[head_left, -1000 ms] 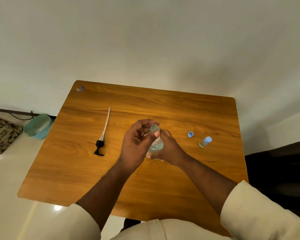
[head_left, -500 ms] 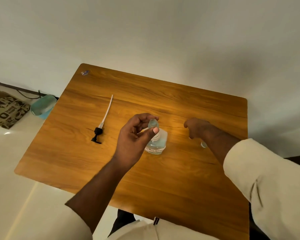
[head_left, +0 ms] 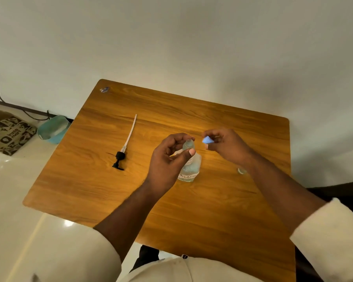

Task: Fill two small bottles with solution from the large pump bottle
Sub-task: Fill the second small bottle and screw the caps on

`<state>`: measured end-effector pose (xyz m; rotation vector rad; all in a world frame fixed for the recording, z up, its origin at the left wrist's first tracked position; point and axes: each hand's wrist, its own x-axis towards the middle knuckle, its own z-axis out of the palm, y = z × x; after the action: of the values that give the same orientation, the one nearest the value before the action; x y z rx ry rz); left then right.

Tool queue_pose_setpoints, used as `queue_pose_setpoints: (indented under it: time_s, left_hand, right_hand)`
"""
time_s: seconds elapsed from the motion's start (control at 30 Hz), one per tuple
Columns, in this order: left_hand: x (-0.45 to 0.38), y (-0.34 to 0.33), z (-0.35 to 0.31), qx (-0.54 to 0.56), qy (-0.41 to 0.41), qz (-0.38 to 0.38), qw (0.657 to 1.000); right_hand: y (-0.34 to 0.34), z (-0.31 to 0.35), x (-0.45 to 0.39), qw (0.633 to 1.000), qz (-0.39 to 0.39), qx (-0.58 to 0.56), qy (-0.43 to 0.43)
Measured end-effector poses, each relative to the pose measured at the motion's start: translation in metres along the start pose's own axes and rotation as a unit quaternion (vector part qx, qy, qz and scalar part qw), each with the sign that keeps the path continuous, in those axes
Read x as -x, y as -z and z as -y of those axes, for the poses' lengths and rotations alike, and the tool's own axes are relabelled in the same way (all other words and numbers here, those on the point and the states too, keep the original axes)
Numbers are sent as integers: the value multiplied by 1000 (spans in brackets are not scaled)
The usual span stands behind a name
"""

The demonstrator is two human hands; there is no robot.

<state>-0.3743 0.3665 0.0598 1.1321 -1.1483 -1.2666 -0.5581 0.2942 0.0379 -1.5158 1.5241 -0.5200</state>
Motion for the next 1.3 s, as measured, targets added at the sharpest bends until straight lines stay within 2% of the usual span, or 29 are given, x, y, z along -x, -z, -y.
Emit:
queue_pose_setpoints:
  time_s: [0.07, 0.13, 0.23, 0.3, 0.4, 0.57, 0.73, 0.87, 0.93, 1.0, 1.1, 1.17, 1.23, 1.3]
  left_hand:
    - [-1, 3, 0, -7, -3, 8, 1000]
    - [0, 6, 0, -3, -2, 19, 1000]
    - [3, 9, 3, 7, 6, 27, 1000]
    - [2, 12, 6, -2, 1, 43, 999]
    - [1, 14, 9, -20, -15, 59, 998]
    - [-3, 13, 8, -26, -12, 68, 997]
    - [-7, 14, 14, -32, -2, 77, 996]
    - [-8, 16, 18, -38, -9, 89, 995]
    - [-7, 17, 18, -47, -19, 88, 995]
    - [-8, 18, 21, -53, -15, 83, 995]
    - [-10, 19, 24, -48, 6, 86, 995]
    - [-10, 19, 25, -51, 9, 85, 995]
    - [-11, 19, 25, -50, 9, 87, 995]
    - [-12, 20, 25, -52, 14, 88, 995]
  right_hand:
    - [12, 35, 27, 995, -22, -84, 56]
    - [18, 63, 49, 989, -30, -85, 120]
    - [14, 85, 66, 980, -13, 30, 198]
    - [8, 88, 68, 959, -8, 128, 253]
    - [3, 90, 67, 934, -4, 206, 291]
    - [2, 95, 66, 919, 17, 276, 280]
    - [-2, 104, 65, 919, -5, 335, 211]
    - [-9, 121, 66, 855, -57, 500, 127]
    - [-8, 127, 67, 845, -71, 523, 90]
    - [1, 131, 69, 853, -65, 508, 97]
    - [18, 139, 70, 902, 31, 400, 160]
    - [20, 141, 68, 904, 74, 383, 176]
    - [14, 143, 67, 872, 66, 457, 163]
    - [11, 142, 65, 827, 5, 538, 160]
